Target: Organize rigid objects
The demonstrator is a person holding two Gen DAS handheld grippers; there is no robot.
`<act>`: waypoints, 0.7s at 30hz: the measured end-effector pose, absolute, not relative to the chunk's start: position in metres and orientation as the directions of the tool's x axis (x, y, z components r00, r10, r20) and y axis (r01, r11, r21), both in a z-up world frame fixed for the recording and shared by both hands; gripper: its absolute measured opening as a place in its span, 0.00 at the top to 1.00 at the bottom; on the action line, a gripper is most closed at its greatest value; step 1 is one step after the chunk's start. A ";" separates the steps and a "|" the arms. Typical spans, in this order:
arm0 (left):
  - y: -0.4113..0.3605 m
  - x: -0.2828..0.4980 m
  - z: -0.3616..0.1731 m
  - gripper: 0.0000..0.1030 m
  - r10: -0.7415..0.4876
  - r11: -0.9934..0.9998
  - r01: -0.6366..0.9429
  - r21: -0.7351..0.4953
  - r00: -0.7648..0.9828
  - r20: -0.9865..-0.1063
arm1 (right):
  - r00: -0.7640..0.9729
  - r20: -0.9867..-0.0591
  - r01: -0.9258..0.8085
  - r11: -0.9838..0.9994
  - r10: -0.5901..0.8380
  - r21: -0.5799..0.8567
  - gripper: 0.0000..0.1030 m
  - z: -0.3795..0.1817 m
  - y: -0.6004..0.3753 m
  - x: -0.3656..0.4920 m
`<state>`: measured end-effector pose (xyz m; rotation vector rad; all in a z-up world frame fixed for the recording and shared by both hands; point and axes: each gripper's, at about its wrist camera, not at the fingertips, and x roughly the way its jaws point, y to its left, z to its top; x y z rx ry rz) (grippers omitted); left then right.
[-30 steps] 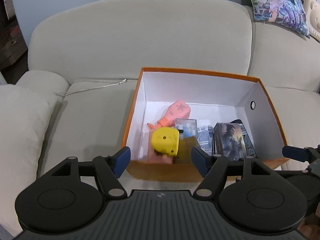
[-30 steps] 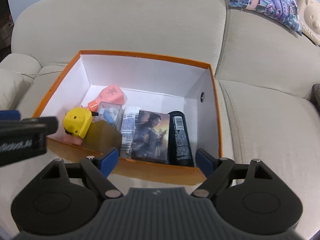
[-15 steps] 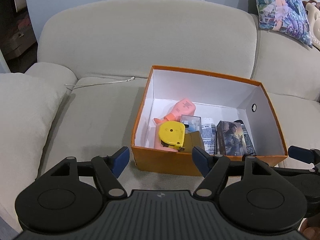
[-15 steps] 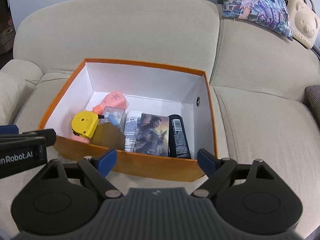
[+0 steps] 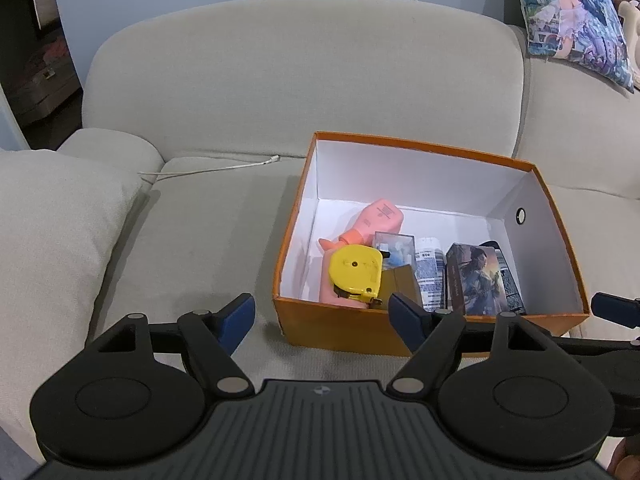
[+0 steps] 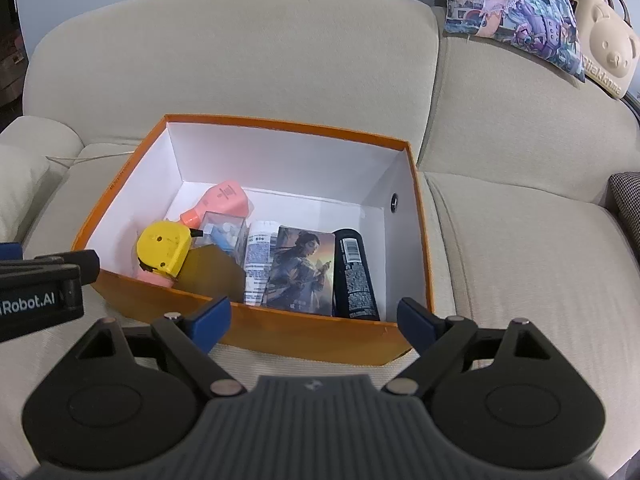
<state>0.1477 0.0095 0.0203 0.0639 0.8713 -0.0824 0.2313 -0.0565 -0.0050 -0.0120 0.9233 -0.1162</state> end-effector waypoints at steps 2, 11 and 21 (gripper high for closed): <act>0.009 0.148 0.020 0.13 -0.048 0.995 0.100 0.021 0.641 -0.766 | 0.596 -0.796 0.095 0.994 -0.106 -0.061 0.12 -0.005 -0.057 0.232; 0.005 0.148 0.019 0.13 -0.049 0.993 0.114 0.031 0.639 -0.768 | 0.591 -0.799 0.098 0.993 -0.114 -0.069 0.12 -0.007 -0.057 0.234; 0.004 0.149 0.017 0.13 -0.050 0.993 0.114 0.031 0.643 -0.764 | 0.586 -0.801 0.103 0.992 -0.125 -0.080 0.09 -0.009 -0.060 0.234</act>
